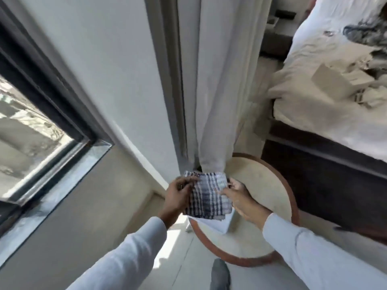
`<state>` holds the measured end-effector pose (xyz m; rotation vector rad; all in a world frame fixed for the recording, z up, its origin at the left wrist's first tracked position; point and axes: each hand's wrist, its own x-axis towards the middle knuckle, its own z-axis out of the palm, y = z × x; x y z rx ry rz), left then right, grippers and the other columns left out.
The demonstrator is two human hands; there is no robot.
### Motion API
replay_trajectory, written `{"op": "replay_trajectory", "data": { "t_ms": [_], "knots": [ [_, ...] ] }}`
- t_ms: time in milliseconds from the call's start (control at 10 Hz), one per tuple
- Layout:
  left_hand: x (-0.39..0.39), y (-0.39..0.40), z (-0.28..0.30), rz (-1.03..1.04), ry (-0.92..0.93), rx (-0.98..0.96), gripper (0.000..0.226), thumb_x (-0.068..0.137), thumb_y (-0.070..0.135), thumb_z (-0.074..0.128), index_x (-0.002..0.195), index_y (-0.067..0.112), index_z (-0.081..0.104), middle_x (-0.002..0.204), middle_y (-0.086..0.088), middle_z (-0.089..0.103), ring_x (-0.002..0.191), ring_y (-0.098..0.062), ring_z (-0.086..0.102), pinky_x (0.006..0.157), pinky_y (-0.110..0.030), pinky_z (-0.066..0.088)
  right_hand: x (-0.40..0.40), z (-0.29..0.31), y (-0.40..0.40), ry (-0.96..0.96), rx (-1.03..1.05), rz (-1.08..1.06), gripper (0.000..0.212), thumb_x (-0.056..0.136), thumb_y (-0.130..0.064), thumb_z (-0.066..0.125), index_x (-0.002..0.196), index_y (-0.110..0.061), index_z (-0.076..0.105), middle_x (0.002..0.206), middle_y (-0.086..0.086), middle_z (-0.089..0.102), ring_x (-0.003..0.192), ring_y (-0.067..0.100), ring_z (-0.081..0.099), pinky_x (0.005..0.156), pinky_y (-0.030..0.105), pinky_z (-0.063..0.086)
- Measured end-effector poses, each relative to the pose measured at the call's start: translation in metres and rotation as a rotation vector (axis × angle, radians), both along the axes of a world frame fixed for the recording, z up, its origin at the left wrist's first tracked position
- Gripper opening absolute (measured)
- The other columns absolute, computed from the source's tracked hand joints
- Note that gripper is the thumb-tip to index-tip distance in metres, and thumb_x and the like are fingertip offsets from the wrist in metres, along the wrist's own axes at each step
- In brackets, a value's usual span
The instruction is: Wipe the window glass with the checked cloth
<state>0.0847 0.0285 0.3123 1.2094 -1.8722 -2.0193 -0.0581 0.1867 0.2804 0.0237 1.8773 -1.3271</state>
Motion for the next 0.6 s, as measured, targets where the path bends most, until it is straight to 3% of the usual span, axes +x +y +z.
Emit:
{"op": "replay_trajectory", "data": {
  "t_ms": [100,200,300,400,500,600],
  "knots": [
    [-0.026,0.008,-0.077,-0.164,-0.068,0.004,0.042,0.097,0.000,0.063,0.114,0.035,0.079,0.132,-0.007,0.076,0.115,-0.023,0.075,0.090,-0.028,0.066,-0.015,-0.068,0.014,0.103,0.136,0.052,0.062,0.097,0.006,0.069,0.153,-0.012,0.052,0.143,0.019,0.068,0.122,0.031,0.068,0.103,0.042,0.058],
    [-0.047,0.005,-0.152,-0.358,-0.188,-0.174,0.059,0.090,-0.011,0.061,0.141,0.018,0.072,0.144,-0.010,0.067,0.118,-0.019,0.065,0.095,-0.011,0.057,-0.023,-0.132,0.018,0.214,0.225,0.120,0.076,0.095,0.002,0.067,0.160,-0.030,0.046,0.150,0.009,0.065,0.131,0.029,0.065,0.104,0.034,0.056],
    [-0.063,-0.005,-0.222,-0.471,-0.279,-0.345,0.063,0.090,-0.016,0.058,0.146,0.012,0.069,0.152,-0.014,0.062,0.126,-0.022,0.060,0.086,0.006,0.041,-0.026,-0.195,0.012,0.238,0.238,0.138,0.084,0.098,-0.001,0.069,0.168,-0.030,0.034,0.164,0.004,0.055,0.144,0.024,0.057,0.105,0.026,0.046],
    [-0.070,-0.021,-0.271,-0.573,-0.334,-0.471,0.060,0.100,0.004,0.068,0.157,0.018,0.059,0.176,-0.015,0.039,0.160,-0.036,0.042,0.123,-0.026,0.039,-0.020,-0.243,0.003,0.257,0.270,0.140,0.087,0.101,-0.008,0.072,0.172,-0.027,0.025,0.169,0.006,0.049,0.151,0.029,0.052,0.116,0.032,0.045],
    [-0.057,-0.026,-0.306,-0.732,-0.431,-0.590,0.074,0.103,0.023,0.070,0.171,0.028,0.039,0.186,-0.007,0.011,0.171,-0.035,0.019,0.137,-0.045,0.024,-0.001,-0.272,0.001,0.386,0.398,0.188,0.072,0.105,-0.010,0.065,0.169,-0.024,0.034,0.165,0.012,0.049,0.152,0.035,0.048,0.125,0.044,0.043],
    [-0.037,-0.029,-0.321,-0.745,-0.435,-0.640,0.084,0.102,0.032,0.069,0.175,0.031,0.026,0.187,-0.001,0.005,0.173,-0.031,0.011,0.138,-0.047,0.021,0.018,-0.279,-0.005,0.481,0.418,0.222,0.059,0.107,-0.007,0.058,0.163,-0.019,0.046,0.166,0.008,0.049,0.155,0.029,0.041,0.128,0.043,0.038]
  ]
}}
